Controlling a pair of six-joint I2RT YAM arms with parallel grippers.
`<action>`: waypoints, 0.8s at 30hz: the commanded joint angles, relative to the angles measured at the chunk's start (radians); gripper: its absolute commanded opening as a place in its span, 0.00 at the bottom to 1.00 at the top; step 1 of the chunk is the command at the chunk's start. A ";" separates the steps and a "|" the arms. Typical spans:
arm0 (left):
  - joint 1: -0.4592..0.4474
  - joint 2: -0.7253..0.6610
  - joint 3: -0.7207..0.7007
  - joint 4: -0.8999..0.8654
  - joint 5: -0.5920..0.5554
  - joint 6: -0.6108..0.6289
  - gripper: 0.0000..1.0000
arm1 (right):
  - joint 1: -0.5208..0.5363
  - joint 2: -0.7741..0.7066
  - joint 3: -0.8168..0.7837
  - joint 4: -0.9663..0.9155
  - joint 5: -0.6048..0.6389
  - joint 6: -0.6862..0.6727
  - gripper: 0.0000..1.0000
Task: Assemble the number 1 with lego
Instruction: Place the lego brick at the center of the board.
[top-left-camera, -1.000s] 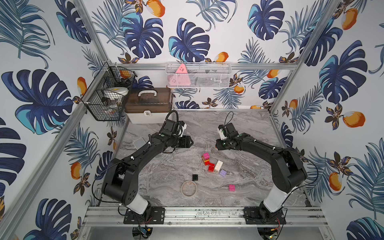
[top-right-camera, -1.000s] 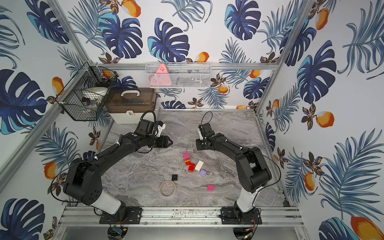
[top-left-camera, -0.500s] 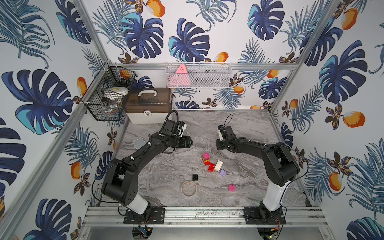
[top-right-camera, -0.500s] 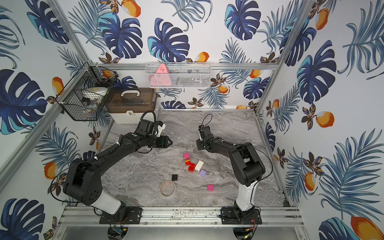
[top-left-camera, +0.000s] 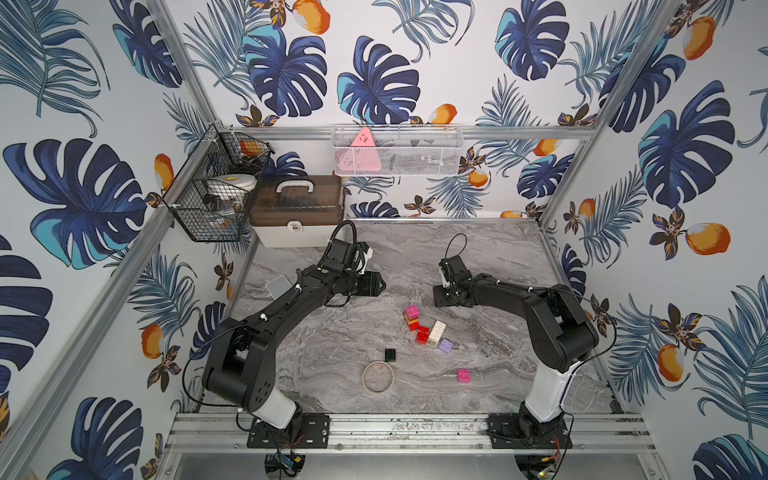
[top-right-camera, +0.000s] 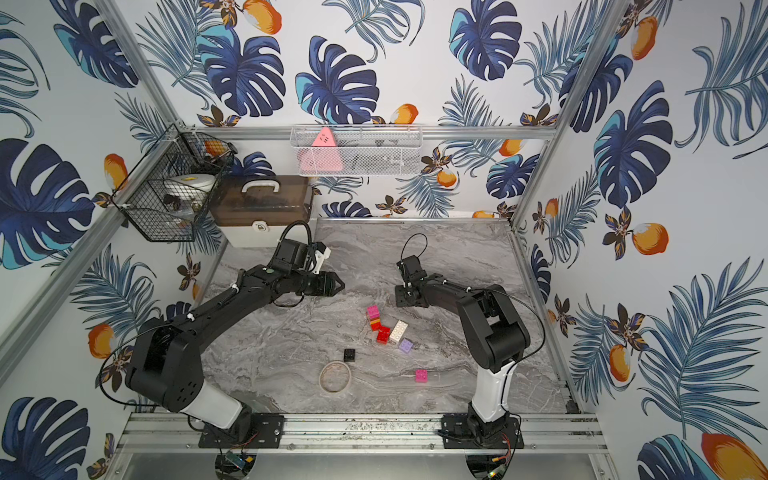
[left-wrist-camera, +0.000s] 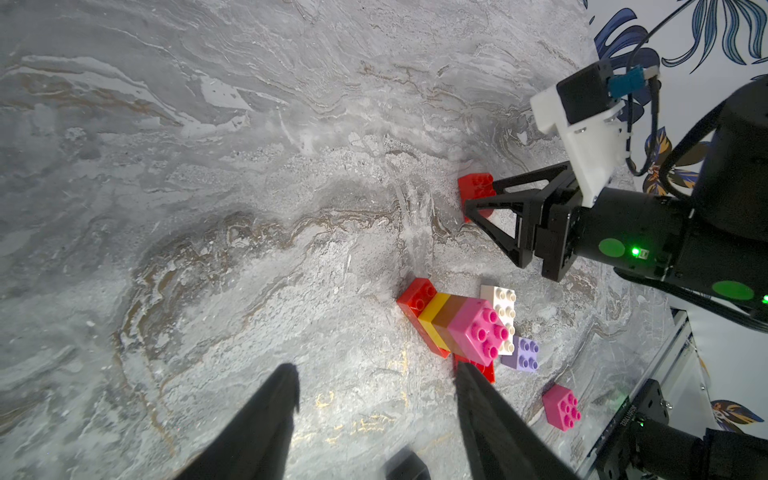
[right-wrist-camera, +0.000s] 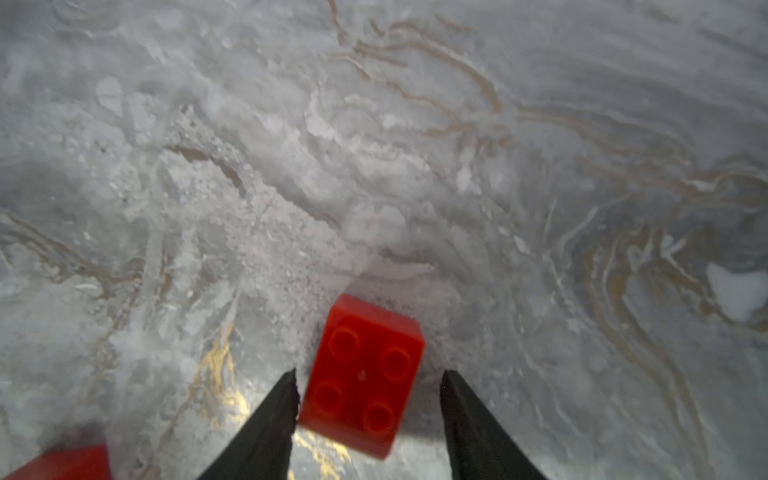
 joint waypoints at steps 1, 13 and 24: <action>0.000 -0.009 0.009 -0.006 -0.008 0.014 0.66 | 0.000 -0.032 0.047 -0.100 -0.013 0.015 0.67; -0.001 -0.014 0.010 -0.008 -0.008 0.017 0.66 | -0.010 -0.017 0.202 -0.285 -0.012 0.070 0.53; -0.002 -0.008 0.014 -0.012 -0.003 0.018 0.65 | -0.017 0.085 0.258 -0.358 -0.066 0.101 0.52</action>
